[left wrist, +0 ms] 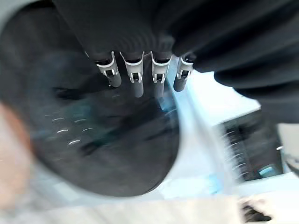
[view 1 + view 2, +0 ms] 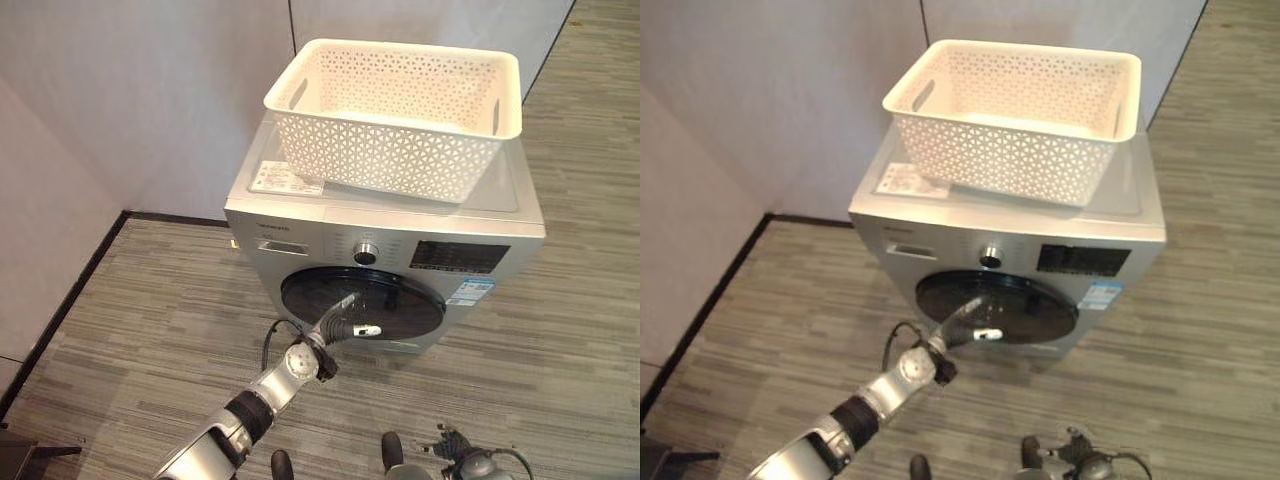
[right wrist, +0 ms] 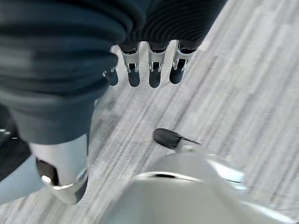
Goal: Grab the laundry basket,head to the washer,open it,put in the laundry and shut it.
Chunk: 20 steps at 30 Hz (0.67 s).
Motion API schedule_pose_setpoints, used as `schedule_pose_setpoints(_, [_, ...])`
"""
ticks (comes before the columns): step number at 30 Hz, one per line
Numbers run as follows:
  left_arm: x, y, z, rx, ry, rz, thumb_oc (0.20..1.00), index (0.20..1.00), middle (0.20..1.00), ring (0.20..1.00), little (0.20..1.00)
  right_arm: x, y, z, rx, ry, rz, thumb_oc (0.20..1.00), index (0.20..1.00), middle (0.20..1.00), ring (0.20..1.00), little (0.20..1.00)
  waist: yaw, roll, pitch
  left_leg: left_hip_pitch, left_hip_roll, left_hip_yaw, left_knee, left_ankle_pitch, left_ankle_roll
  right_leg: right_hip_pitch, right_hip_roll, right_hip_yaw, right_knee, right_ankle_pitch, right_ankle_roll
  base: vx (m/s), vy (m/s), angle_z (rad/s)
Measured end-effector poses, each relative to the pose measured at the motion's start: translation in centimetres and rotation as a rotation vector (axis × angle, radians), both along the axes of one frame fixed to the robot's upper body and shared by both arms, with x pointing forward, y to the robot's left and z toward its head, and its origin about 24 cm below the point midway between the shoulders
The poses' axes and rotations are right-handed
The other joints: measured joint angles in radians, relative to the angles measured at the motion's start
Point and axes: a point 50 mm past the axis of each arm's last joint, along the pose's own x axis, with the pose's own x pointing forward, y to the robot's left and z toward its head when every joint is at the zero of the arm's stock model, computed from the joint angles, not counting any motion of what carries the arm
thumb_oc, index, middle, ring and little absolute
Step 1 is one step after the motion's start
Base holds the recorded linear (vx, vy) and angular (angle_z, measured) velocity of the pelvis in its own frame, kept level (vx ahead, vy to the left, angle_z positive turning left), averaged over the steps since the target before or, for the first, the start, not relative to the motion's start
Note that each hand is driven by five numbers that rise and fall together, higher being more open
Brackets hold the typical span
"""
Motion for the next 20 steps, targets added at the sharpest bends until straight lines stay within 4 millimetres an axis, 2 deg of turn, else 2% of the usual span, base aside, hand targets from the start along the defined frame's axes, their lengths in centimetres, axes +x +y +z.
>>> schedule_pose_setpoints(2, [-0.6, 2.2, -0.7, -0.052, 0.03, 0.073, 1.0, 1.0, 1.0, 1.0, 1.0, 0.0, 0.0, 0.0, 0.006, -0.012, -0.029, 1.0, 1.0, 1.0, 1.0, 1.0, -0.003, -0.004, 0.003, 0.008, 0.003, -0.006, 0.0, 0.0, 0.0, 0.012, 0.0, -0.008, 0.0, -0.005, -0.001, 0.01, 0.004, 0.15])
schedule_pose_setpoints(4, [-1.9, 5.4, -2.7, -0.065, 0.115, 0.165, 1.0, 1.0, 1.0, 1.0, 1.0, 0.1, 0.0, 0.1, 0.011, -0.022, -0.034, 1.0, 1.0, 1.0, 1.0, 1.0, 0.026, -0.007, 0.009, 0.012, 0.005, -0.022, 0.0, -0.001, -0.001, 0.026, 0.007, -0.026, 0.0, -0.011, -0.003, 0.01, 0.001, 0.18])
schedule_pose_setpoints(7, [-4.9, 9.9, -6.1, -0.101, 0.277, 0.354, 1.0, 1.0, 1.0, 1.0, 1.0, 0.0, 0.4, 0.0, 0.025, -0.032, -0.024, 1.0, 1.0, 1.0, 1.0, 1.0, 0.053, -0.013, 0.016, 0.016, 0.006, -0.058, 0.0, 0.001, -0.005, 0.051, 0.009, -0.057, 0.0, -0.019, -0.005, -0.02, 0.001, 0.31])
schedule_pose_setpoints(8, [-6.5, 11.5, -7.5, -0.091, 0.337, 0.417, 1.0, 1.0, 1.0, 1.0, 1.0, 0.0, 0.5, 0.0, 0.03, -0.034, -0.025, 1.0, 1.0, 1.0, 1.0, 1.0, 0.073, -0.014, 0.017, 0.012, 0.006, -0.07, 0.0, 0.002, -0.007, 0.055, 0.011, -0.07, 0.0, -0.023, -0.004, -0.02, 0.002, 0.3])
schedule_pose_setpoints(11, [-10.2, 14.9, -10.3, -0.058, 0.481, 0.579, 1.0, 1.0, 1.0, 1.0, 1.0, 0.0, 0.7, -0.1, 0.04, -0.034, -0.023, 1.0, 1.0, 1.0, 1.0, 1.0, 0.108, -0.021, 0.02, 0.014, 0.002, -0.092, 0.0, 0.002, -0.007, 0.075, 0.006, -0.095, 0.0, -0.034, -0.002, -0.03, 0.018, 0.29])
schedule_pose_setpoints(14, [-13.3, 16.9, -12.4, -0.001, 0.604, 0.699, 1.0, 1.0, 1.0, 1.0, 1.0, 0.0, 0.9, -0.1, 0.062, -0.043, -0.025, 1.0, 1.0, 1.0, 1.0, 1.0, 0.113, -0.03, 0.019, 0.011, -0.006, -0.122, 0.0, 0.002, -0.007, 0.088, -0.001, -0.122, 0.0, -0.039, -0.001, -0.02, 0.019, 0.28])
schedule_pose_setpoints(16, [-15.0, 17.5, -13.3, 0.051, 0.656, 0.735, 1.0, 1.0, 1.0, 1.0, 1.0, -0.2, 1.0, -0.2, 0.066, -0.038, -0.036, 1.0, 1.0, 1.0, 1.0, 1.0, 0.117, -0.041, 0.017, 0.011, -0.011, -0.133, 0.0, 0.004, -0.01, 0.095, -0.003, -0.128, 0.0, -0.039, 0.0, -0.02, 0.025, 0.12])
schedule_pose_setpoints(20, [-17.0, 18.2, -14.3, 0.129, 0.724, 0.772, 1.0, 1.0, 1.0, 1.0, 1.0, -1.9, 0.9, -0.7, 0.061, 0.022, -0.055, 1.0, 1.0, 1.0, 1.0, 1.0, 0.122, -0.073, -0.002, 0.013, -0.017, -0.138, 0.0, 0.004, -0.01, 0.105, -0.01, -0.143, 0.0, -0.043, 0.002, 0.01, 0.038, 0.1])
